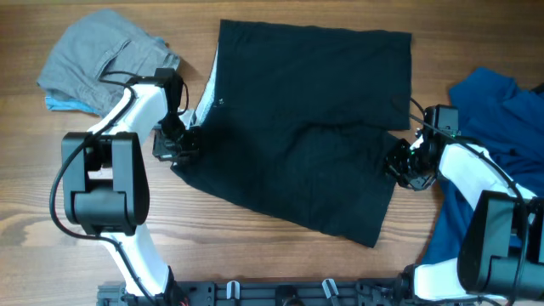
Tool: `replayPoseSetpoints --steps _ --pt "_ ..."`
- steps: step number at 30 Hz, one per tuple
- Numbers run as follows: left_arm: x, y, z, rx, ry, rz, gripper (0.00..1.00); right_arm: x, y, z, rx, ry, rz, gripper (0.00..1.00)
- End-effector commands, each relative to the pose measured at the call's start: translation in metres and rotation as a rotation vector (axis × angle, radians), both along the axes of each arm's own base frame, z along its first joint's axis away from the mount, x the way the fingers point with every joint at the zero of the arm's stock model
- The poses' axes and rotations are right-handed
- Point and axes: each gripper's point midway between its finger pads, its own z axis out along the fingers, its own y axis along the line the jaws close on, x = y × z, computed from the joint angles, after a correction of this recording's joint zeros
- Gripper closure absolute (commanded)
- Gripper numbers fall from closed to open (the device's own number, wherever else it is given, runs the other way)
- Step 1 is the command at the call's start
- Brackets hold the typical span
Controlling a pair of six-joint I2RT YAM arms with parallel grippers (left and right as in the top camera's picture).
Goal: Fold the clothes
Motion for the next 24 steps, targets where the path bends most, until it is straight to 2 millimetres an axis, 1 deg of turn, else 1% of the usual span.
replayPoseSetpoints --steps 1,2,3,4,5,6,7,8,9,10,11,13,14,15,16,17,18,19,21,22,24 --pt "-0.011 -0.014 -0.004 -0.069 0.053 0.043 0.59 0.000 -0.064 -0.032 -0.231 0.095 -0.154 0.86" --pt "-0.009 -0.014 -0.003 -0.069 0.047 0.043 0.57 0.008 -0.075 -0.027 -0.236 0.077 -0.185 0.87" --pt "-0.005 -0.014 -0.001 -0.074 0.034 0.042 0.55 0.020 -0.091 -0.016 -0.242 0.046 -0.226 0.87" --pt "0.003 -0.017 0.004 -0.090 0.010 0.032 0.55 0.033 -0.103 -0.006 -0.242 0.006 -0.227 0.87" --pt "0.009 -0.018 0.007 -0.097 -0.007 0.032 0.55 0.045 -0.110 0.003 -0.243 -0.035 -0.200 0.88" --pt "0.017 -0.021 0.012 -0.111 -0.033 0.033 0.55 0.060 -0.113 0.015 -0.235 -0.088 -0.151 0.88" --pt "0.028 -0.024 0.018 -0.133 -0.064 0.035 0.55 0.075 -0.110 0.026 -0.213 -0.147 -0.066 0.87" --pt "0.040 -0.029 0.027 -0.156 -0.105 0.036 0.55 0.087 -0.102 0.039 -0.177 -0.196 0.024 0.85" --pt "0.051 -0.032 0.034 -0.175 -0.142 0.035 0.55 0.090 -0.095 0.047 -0.147 -0.212 0.063 0.78" --pt "0.064 -0.037 0.042 -0.204 -0.185 0.035 0.56 0.091 -0.089 0.055 -0.110 -0.215 0.089 0.72" --pt "0.079 -0.046 0.050 -0.256 -0.244 0.032 0.57 0.090 -0.083 0.063 -0.078 -0.213 0.108 0.65" --pt "0.103 -0.068 0.061 -0.374 -0.349 0.007 0.55 0.086 -0.073 0.073 -0.032 -0.212 0.140 0.57" --pt "0.115 -0.083 0.066 -0.438 -0.419 -0.062 0.53 0.083 -0.066 0.079 0.005 -0.217 0.161 0.54" --pt "0.123 -0.092 0.066 -0.448 -0.474 -0.127 0.45 0.079 -0.057 0.084 0.046 -0.222 0.184 0.51" --pt "0.129 -0.099 0.064 -0.446 -0.513 -0.179 0.39 0.074 -0.049 0.087 0.082 -0.217 0.200 0.51" --pt "0.133 -0.104 0.062 -0.443 -0.532 -0.208 0.33 0.070 -0.046 0.088 0.098 -0.210 0.207 0.50" --pt "0.139 -0.104 0.053 -0.400 -0.555 -0.235 0.31 0.065 -0.041 0.088 0.123 -0.198 0.227 0.50" --pt "0.145 -0.100 0.043 -0.342 -0.564 -0.244 0.31 0.058 -0.038 0.087 0.136 -0.176 0.251 0.50" --pt "0.151 -0.101 0.027 -0.325 -0.564 -0.249 0.31 0.051 -0.034 0.086 0.145 -0.156 0.276 0.49" --pt "0.151 -0.101 0.019 -0.327 -0.553 -0.247 0.34 0.049 -0.032 0.085 0.147 -0.151 0.294 0.49" --pt "0.150 -0.101 0.012 -0.326 -0.538 -0.244 0.38 0.049 -0.030 0.085 0.148 -0.151 0.299 0.48"
